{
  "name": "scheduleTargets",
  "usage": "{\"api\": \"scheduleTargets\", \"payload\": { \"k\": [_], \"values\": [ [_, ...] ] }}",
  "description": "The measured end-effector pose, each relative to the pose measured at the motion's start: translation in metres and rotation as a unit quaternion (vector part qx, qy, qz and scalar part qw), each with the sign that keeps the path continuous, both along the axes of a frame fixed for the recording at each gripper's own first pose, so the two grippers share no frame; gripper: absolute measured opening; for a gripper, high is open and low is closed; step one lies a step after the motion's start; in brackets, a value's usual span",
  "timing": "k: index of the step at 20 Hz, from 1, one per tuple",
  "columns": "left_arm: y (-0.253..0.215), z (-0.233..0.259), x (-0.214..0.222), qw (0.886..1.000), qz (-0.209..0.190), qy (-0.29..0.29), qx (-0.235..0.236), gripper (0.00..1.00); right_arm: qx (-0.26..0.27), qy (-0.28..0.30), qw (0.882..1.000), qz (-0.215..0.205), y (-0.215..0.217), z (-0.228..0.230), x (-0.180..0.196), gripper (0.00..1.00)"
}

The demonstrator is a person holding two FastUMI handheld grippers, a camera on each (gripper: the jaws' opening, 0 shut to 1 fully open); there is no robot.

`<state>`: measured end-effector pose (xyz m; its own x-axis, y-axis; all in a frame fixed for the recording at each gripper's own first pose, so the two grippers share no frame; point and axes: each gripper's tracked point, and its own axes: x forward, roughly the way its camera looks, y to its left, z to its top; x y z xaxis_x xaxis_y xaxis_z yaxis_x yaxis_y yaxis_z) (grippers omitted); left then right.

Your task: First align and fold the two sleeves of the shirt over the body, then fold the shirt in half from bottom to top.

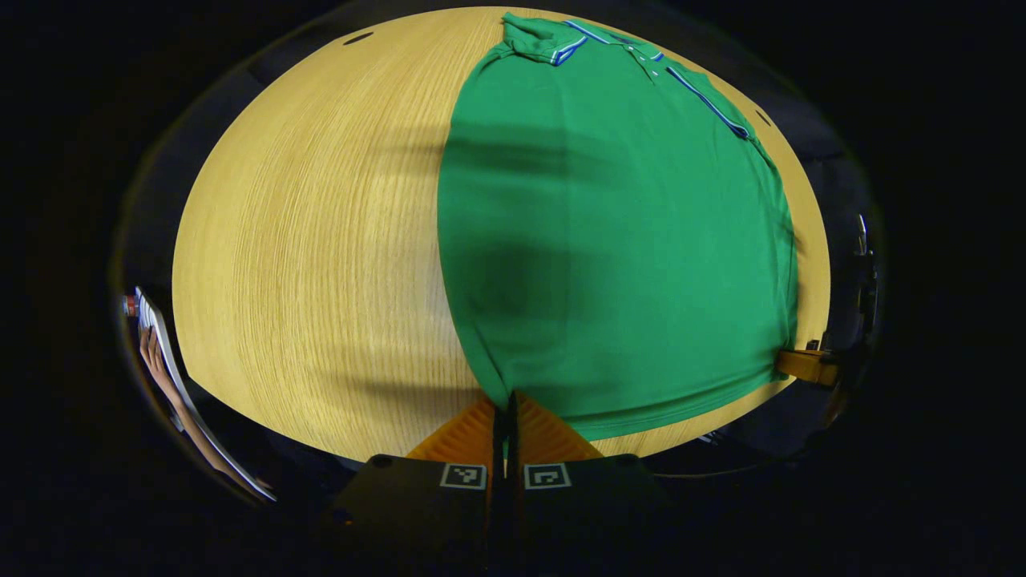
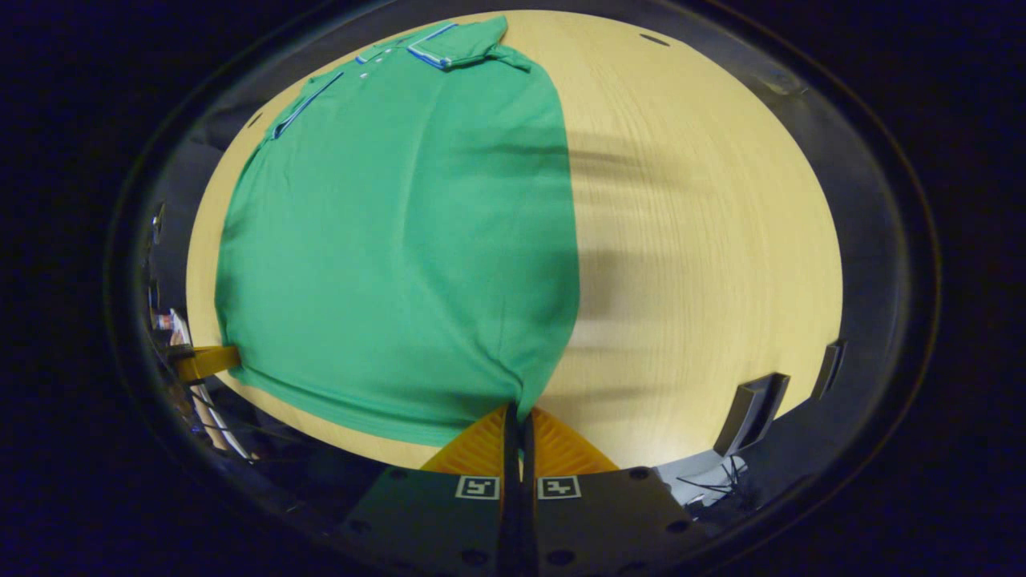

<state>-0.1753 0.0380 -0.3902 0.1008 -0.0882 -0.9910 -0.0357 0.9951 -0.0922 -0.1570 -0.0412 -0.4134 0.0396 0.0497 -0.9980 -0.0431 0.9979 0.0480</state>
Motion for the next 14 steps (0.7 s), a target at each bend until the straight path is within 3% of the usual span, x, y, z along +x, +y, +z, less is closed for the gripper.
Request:
{"api": "scheduleTargets", "payload": {
  "k": [5,9,14],
  "values": [
    [0.001,0.0,-0.001,1.0,-0.007,0.008,0.0,0.03,-0.018,0.024,0.999,0.024,0.0,0.001,0.001,0.02],
    [-0.003,0.002,-0.007,1.0,0.01,0.018,-0.022,0.03,-0.014,0.043,0.999,0.003,0.003,0.003,-0.003,0.02],
    [-0.004,0.011,-0.005,1.0,-0.004,0.004,-0.012,0.04,-0.005,0.021,1.0,0.002,0.007,0.027,0.005,0.02]
  ]
}}
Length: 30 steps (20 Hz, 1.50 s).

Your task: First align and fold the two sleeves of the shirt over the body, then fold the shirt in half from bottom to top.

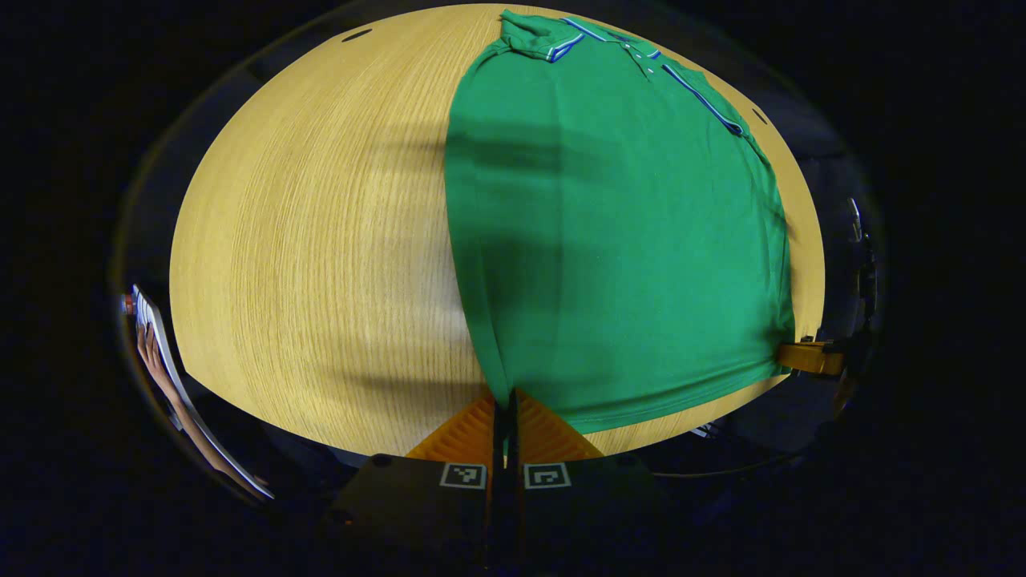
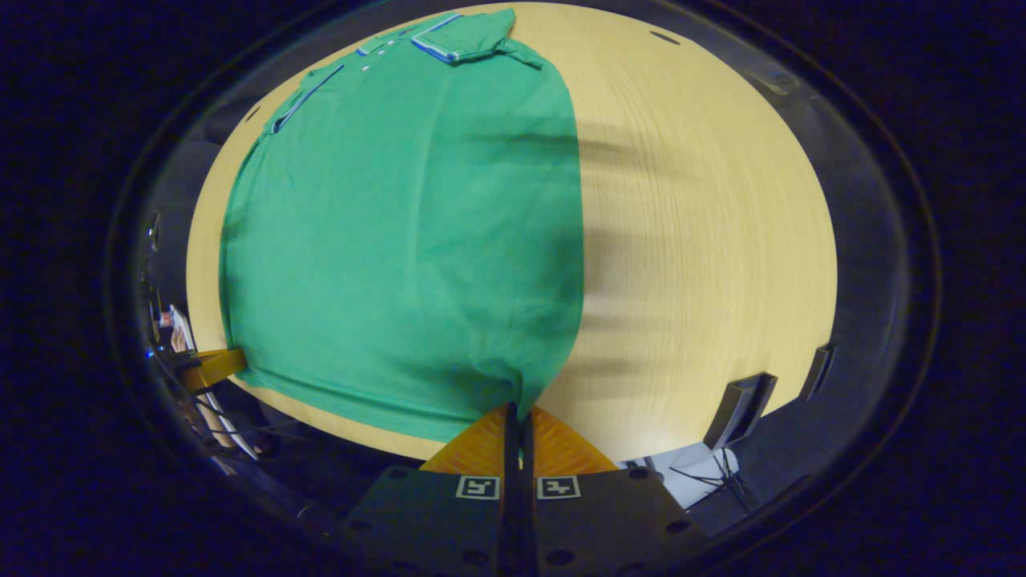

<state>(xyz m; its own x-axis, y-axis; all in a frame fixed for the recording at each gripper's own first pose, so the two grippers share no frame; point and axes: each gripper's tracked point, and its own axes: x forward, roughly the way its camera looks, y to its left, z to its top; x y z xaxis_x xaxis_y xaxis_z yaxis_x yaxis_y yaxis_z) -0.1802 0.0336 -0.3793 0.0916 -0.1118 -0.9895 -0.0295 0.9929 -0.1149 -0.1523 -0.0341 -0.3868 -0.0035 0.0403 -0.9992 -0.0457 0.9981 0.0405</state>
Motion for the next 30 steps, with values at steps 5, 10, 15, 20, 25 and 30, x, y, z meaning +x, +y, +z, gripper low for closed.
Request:
{"api": "scheduleTargets", "payload": {
  "k": [5,10,15,20,25,30],
  "values": [
    [-0.001,0.031,0.016,0.999,0.002,-0.037,-0.005,0.03,0.025,-0.023,0.999,-0.011,0.002,0.034,0.007,0.02],
    [0.001,0.078,0.06,0.995,-0.012,-0.103,0.002,0.03,0.043,-0.048,0.998,-0.018,0.007,0.07,0.03,0.0],
    [-0.001,0.125,0.11,0.986,-0.03,-0.165,0.005,0.03,0.043,-0.099,0.994,-0.013,0.012,0.117,0.082,0.02],
    [0.001,0.161,0.166,0.976,-0.031,-0.216,0.005,0.03,0.038,-0.16,0.986,-0.007,0.024,0.163,0.144,0.02],
    [0.011,0.178,0.219,0.964,-0.033,-0.265,0.023,0.03,0.009,-0.227,0.974,0.023,0.041,0.186,0.198,0.02],
    [0.019,0.173,0.285,0.943,-0.04,-0.329,0.037,0.03,0.01,-0.286,0.958,0.02,0.06,0.181,0.27,0.0]
  ]
}}
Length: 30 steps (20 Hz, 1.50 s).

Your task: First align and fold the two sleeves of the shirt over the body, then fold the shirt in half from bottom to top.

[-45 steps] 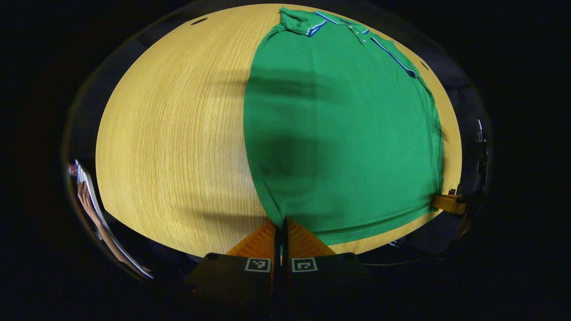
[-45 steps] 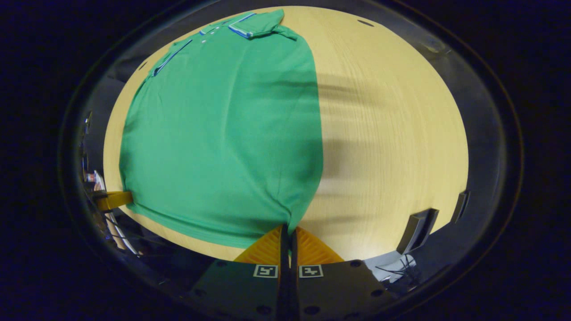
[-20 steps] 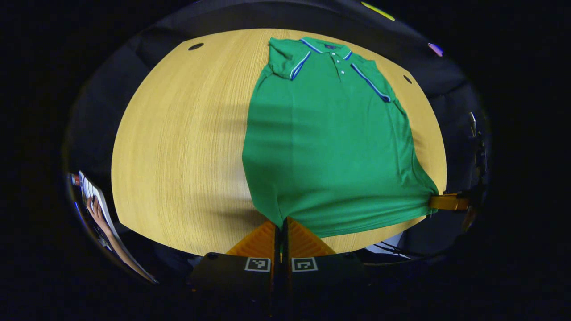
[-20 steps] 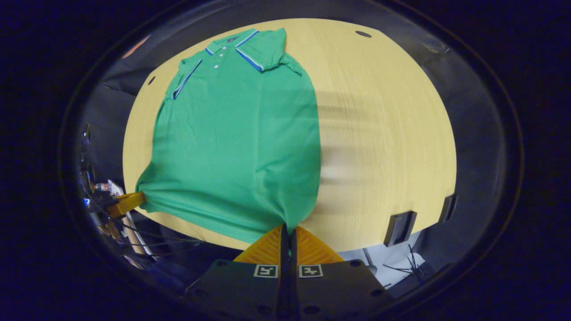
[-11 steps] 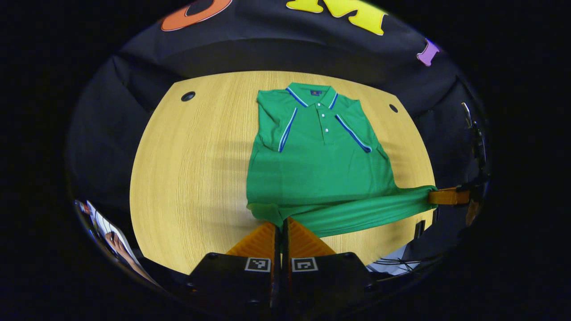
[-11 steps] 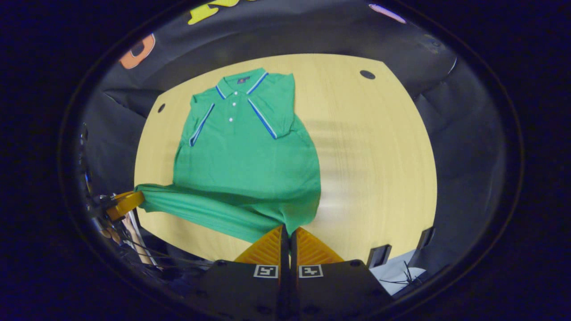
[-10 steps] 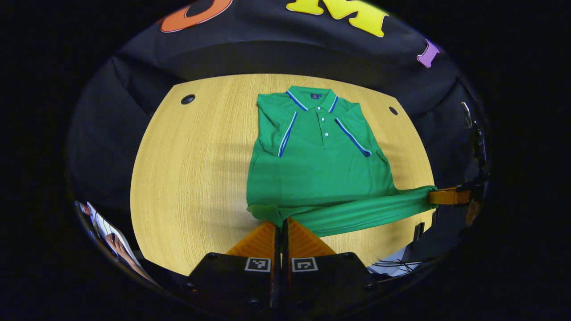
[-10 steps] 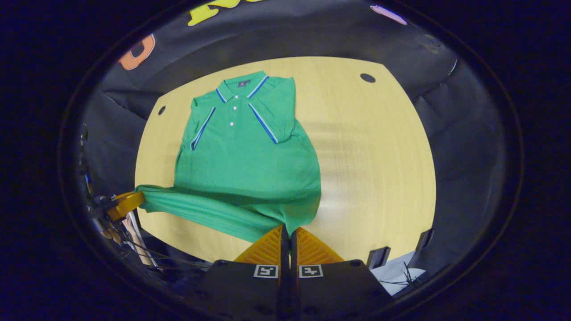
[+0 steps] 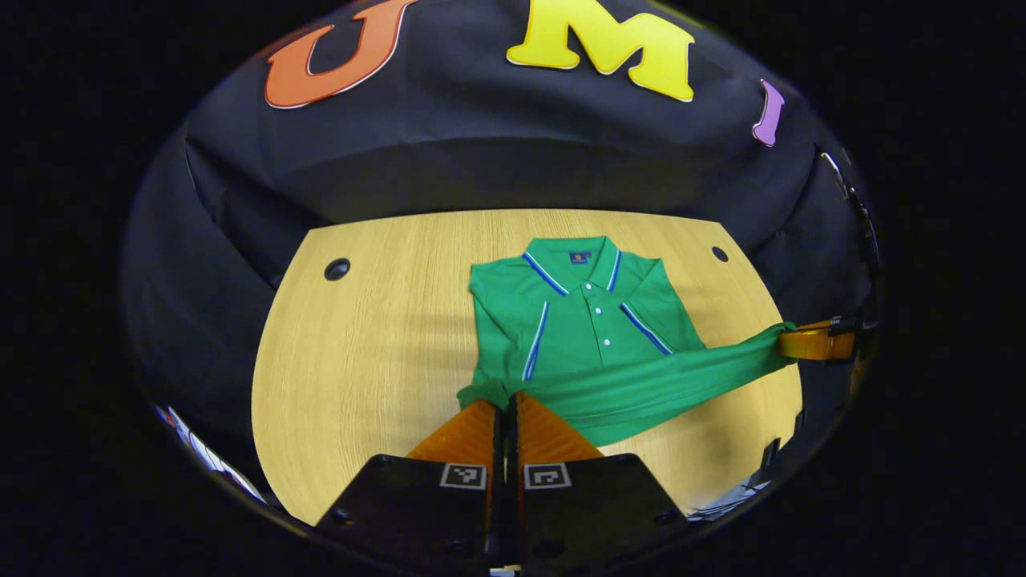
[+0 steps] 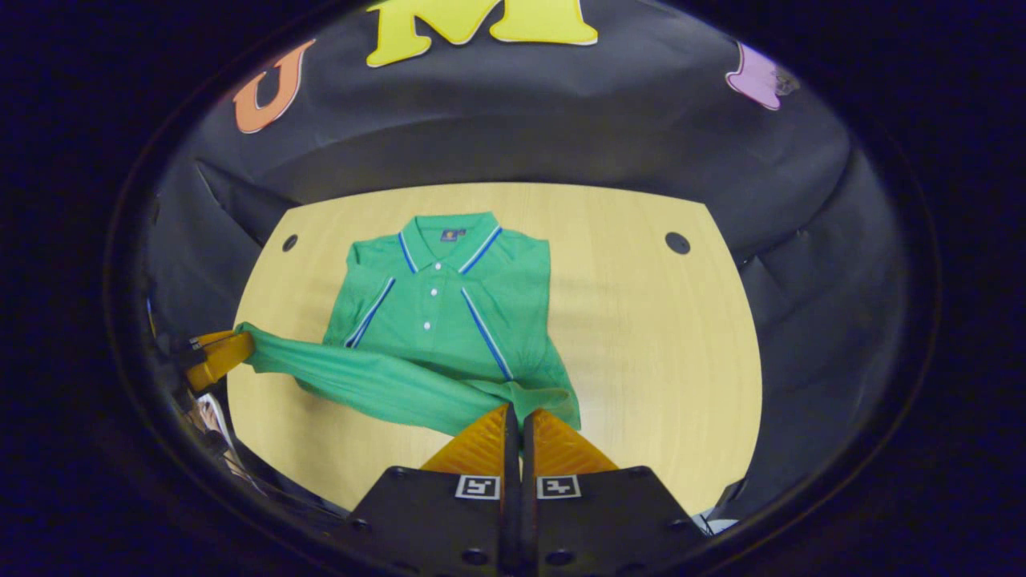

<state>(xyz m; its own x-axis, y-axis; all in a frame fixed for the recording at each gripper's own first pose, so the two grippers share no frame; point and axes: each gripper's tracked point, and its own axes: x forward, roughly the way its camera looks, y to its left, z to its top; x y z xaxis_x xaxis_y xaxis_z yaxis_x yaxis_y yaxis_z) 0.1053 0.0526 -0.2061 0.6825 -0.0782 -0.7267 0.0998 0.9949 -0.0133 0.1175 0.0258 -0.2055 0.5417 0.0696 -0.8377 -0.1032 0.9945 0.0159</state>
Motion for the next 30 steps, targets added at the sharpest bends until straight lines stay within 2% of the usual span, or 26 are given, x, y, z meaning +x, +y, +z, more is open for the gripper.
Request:
{"api": "scheduleTargets", "payload": {
  "k": [4,7,9,10,11,12,19,23,30],
  "values": [
    [0.013,-0.022,0.066,0.999,0.021,-0.035,0.012,0.03,0.008,-0.066,0.998,-0.005,0.009,-0.014,0.08,0.02],
    [0.009,-0.043,0.109,0.999,0.026,-0.046,0.005,0.03,0.016,-0.085,0.996,-0.01,0.01,-0.039,0.132,0.0],
    [0.006,-0.061,0.131,0.999,0.025,-0.044,0.008,0.03,0.026,-0.096,0.995,-0.011,0.011,-0.058,0.162,0.02],
    [0.005,-0.069,0.141,0.999,0.023,-0.046,0.013,0.03,0.032,-0.097,0.995,-0.012,0.013,-0.067,0.175,0.07],
    [0.005,-0.077,0.15,0.998,0.02,-0.047,0.02,0.03,0.041,-0.1,0.994,-0.014,0.015,-0.077,0.186,0.0],
    [0.005,-0.084,0.157,0.998,0.02,-0.046,0.026,0.03,0.048,-0.1,0.994,-0.012,0.018,-0.086,0.194,0.0],
    [0.008,-0.106,0.171,0.997,0.057,-0.054,0.01,0.03,0.035,-0.116,0.993,-0.003,0.017,-0.114,0.213,0.02],
    [0.008,-0.117,0.174,0.997,0.055,-0.043,0.019,0.03,0.023,-0.12,0.992,0.006,0.017,-0.123,0.215,0.0],
    [0.009,-0.121,0.174,0.997,0.065,-0.039,0.031,0.07,0.03,-0.121,0.992,-0.006,0.016,-0.133,0.213,0.02]
  ]
}}
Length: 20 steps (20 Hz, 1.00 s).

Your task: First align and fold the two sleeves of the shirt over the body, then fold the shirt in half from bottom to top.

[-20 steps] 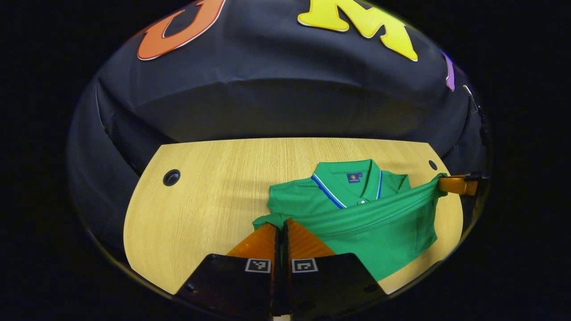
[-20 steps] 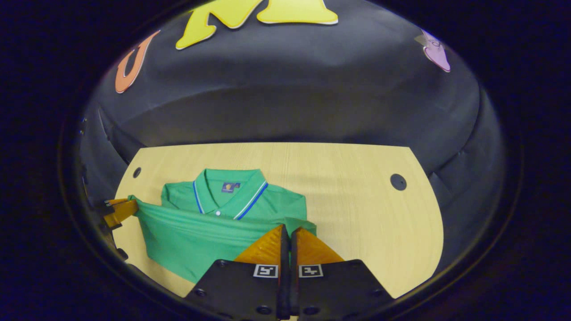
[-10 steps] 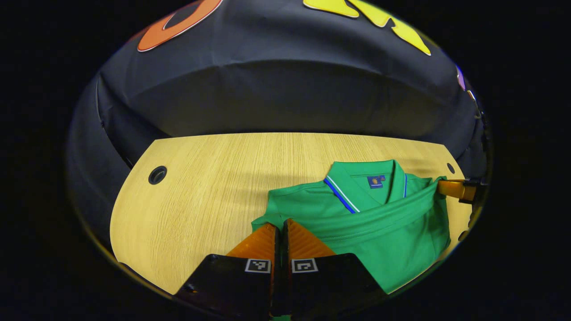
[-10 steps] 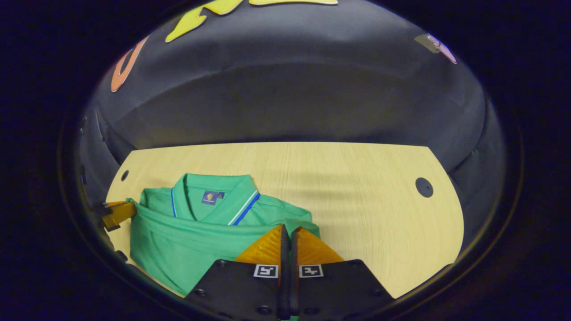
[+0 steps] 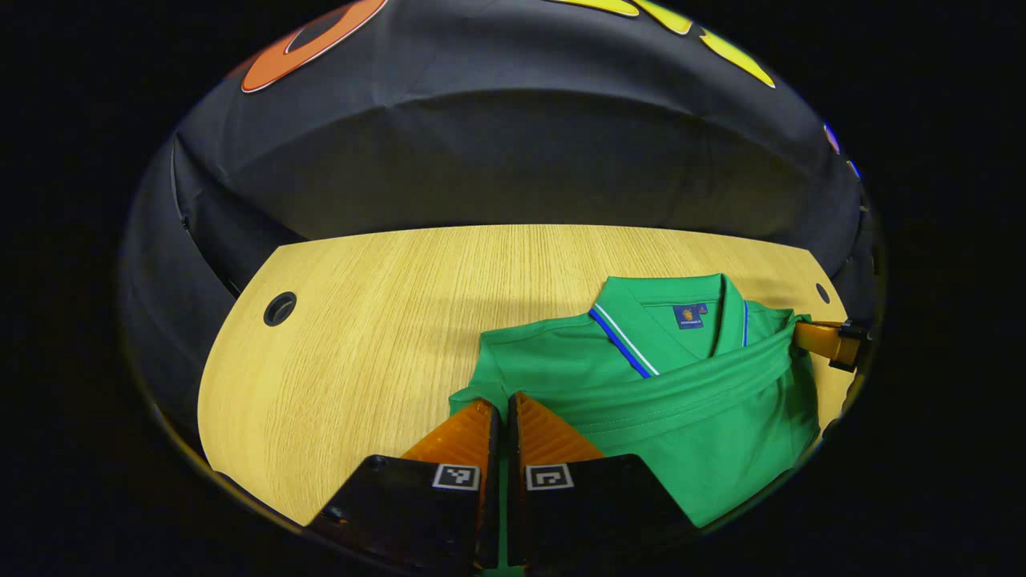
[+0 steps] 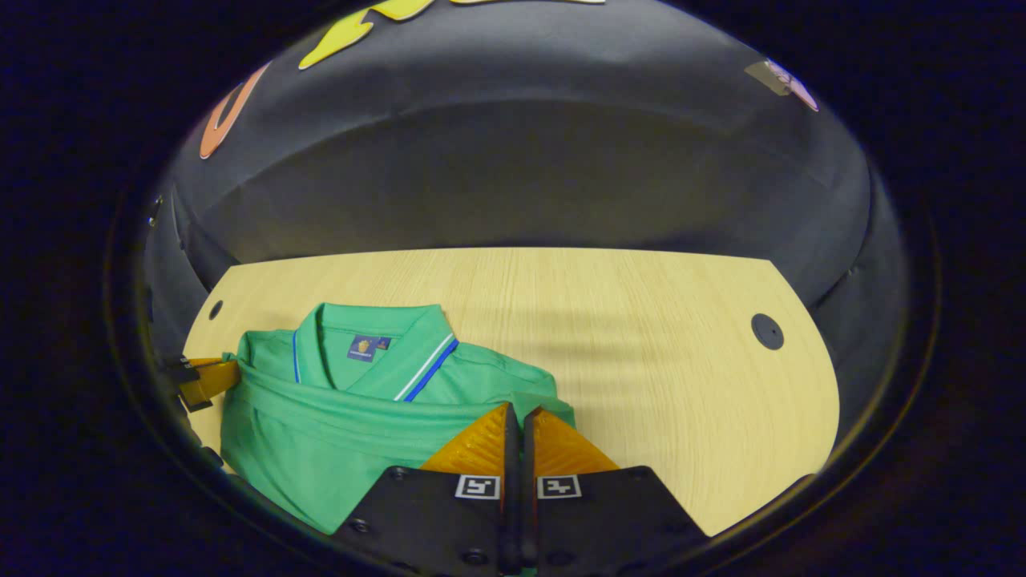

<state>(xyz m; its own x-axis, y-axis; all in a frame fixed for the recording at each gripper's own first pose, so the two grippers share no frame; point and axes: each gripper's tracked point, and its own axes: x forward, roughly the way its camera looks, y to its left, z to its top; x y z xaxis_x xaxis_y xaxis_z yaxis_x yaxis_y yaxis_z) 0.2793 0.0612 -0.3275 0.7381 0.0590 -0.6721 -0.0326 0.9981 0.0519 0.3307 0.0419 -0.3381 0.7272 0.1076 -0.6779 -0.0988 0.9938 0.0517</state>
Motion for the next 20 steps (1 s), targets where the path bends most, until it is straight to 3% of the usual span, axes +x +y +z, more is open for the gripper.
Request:
{"api": "scheduleTargets", "payload": {
  "k": [1,3,4,5,7,8,9,10,11,15,16,17,18,19,20],
  "values": [
    [0.0,0.0,-0.002,1.0,0.004,0.002,0.003,0.11,-0.002,-0.002,1.0,0.001,0.0,-0.001,0.0,0.02],
    [0.011,-0.001,-0.004,1.0,0.017,0.005,0.02,0.39,-0.004,-0.005,1.0,-0.001,0.0,0.001,-0.005,0.02],
    [0.014,-0.001,-0.003,0.999,0.023,0.004,0.024,0.47,0.0,-0.003,1.0,-0.002,0.001,-0.001,-0.007,0.0],
    [0.014,0.0,-0.005,0.999,0.024,0.003,0.021,0.75,0.001,-0.001,1.0,-0.003,0.0,-0.001,-0.01,0.0],
    [0.012,0.002,-0.009,1.0,0.024,0.005,0.01,0.88,0.006,-0.002,1.0,-0.004,0.001,0.003,-0.016,0.0],
    [0.012,0.005,-0.011,1.0,0.026,0.005,0.007,0.93,0.013,-0.005,1.0,0.0,0.002,0.006,-0.02,0.1],
    [0.012,0.007,-0.012,1.0,0.028,0.002,0.006,0.95,0.016,-0.005,1.0,0.001,0.002,0.008,-0.024,0.11],
    [0.013,0.013,-0.015,1.0,0.029,-0.005,0.004,1.0,0.013,-0.006,1.0,0.0,0.001,0.008,-0.027,0.24],
    [0.012,0.018,-0.017,0.999,0.031,-0.011,0.001,0.95,0.009,-0.009,1.0,-0.002,-0.002,0.012,-0.031,0.22],
    [0.015,0.041,-0.041,0.999,0.041,-0.02,-0.005,0.96,0.001,-0.025,1.0,0.012,0.002,0.031,-0.055,0.85],
    [0.015,0.05,-0.05,0.999,0.043,-0.025,-0.005,0.96,-0.005,-0.033,0.999,0.017,0.003,0.04,-0.064,0.81],
    [0.014,0.061,-0.06,0.998,0.044,-0.033,-0.006,0.96,-0.008,-0.046,0.999,0.022,0.005,0.052,-0.074,0.85],
    [0.013,0.075,-0.068,0.998,0.043,-0.046,-0.008,0.96,-0.003,-0.063,0.998,0.028,0.009,0.069,-0.086,0.78],
    [0.012,0.094,-0.078,0.997,0.043,-0.061,-0.008,0.96,-0.002,-0.082,0.996,0.032,0.013,0.09,-0.096,0.78],
    [0.011,0.113,-0.09,0.996,0.041,-0.082,-0.007,0.96,-0.003,-0.108,0.994,0.033,0.012,0.114,-0.11,0.85]
  ]
}}
